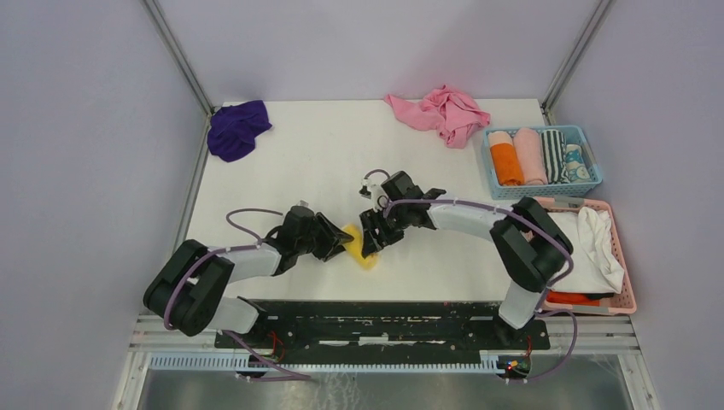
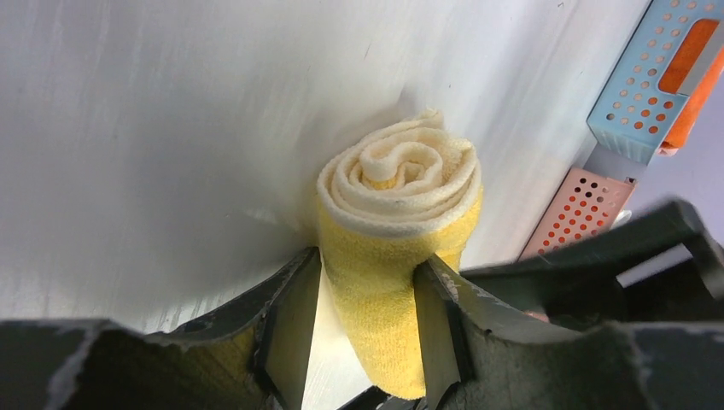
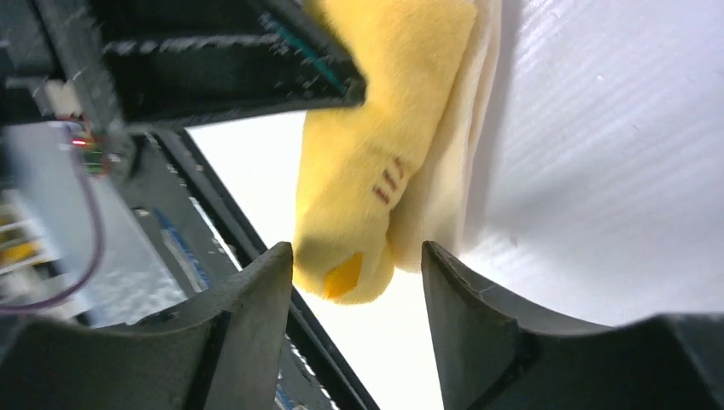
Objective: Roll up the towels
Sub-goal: Roll the towel at the center of the board.
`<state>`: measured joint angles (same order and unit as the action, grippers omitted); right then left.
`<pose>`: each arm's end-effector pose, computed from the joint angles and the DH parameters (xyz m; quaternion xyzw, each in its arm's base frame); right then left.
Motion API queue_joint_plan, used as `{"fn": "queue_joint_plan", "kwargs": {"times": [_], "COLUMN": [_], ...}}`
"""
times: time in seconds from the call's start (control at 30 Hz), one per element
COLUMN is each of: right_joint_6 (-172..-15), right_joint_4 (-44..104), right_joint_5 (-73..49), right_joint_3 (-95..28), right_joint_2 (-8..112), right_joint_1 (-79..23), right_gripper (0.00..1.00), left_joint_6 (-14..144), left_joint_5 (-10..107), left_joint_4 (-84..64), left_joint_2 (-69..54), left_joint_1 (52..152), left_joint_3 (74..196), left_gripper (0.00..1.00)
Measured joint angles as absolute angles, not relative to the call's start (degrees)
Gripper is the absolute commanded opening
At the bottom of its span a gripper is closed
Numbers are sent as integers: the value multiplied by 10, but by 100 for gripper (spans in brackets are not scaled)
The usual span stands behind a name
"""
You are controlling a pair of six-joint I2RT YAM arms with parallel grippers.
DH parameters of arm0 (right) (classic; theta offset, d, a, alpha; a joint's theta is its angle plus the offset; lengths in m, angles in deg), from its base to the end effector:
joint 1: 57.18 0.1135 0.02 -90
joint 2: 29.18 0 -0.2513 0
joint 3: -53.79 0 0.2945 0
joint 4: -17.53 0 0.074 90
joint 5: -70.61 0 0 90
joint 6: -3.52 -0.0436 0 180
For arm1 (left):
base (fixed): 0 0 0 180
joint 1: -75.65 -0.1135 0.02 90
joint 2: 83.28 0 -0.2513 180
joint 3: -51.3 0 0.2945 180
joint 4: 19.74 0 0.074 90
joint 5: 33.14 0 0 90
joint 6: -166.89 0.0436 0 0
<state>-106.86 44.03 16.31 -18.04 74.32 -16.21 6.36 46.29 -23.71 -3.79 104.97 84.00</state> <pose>0.2755 0.2730 0.1103 -0.2463 0.8856 0.3867 0.0741 0.2241 -0.1350 0.0665 -0.2866 0.8671 -0.3593 0.1919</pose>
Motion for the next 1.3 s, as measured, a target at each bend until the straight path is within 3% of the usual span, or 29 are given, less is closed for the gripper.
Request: {"fn": "queue_joint_plan", "kwargs": {"times": [0.27,0.47,0.6,0.83,0.93,1.13,1.3], "right_joint_6": [-969,-899,-864,-827,-819,-823,-827], "right_joint_4": [534,535,520,500,495,491,489], "right_joint_5": [-199,-410,-488,-558,-580,-539,-443], "right_joint_3": [-194,-232,-255,-256,-261,-262,-253], "right_joint_2": [626,657,720,803,821,823,797], "right_joint_1": [14,131,158,158,156,137,89], "right_gripper": [70,72,72,67,59,32,25], "left_joint_6": [64,64,64,63,64,64,66], "left_joint_5": [464,464,462,457,452,437,443], "left_joint_4": [-229,-227,-227,-228,-229,-230,-221], "left_joint_2": [-8,2,7,17,27,42,27], "left_joint_1": [1050,1050,1050,1048,1045,1037,1034], "left_joint_3": [869,879,883,891,899,914,914], "left_gripper": [54,55,56,56,57,63,68]}}
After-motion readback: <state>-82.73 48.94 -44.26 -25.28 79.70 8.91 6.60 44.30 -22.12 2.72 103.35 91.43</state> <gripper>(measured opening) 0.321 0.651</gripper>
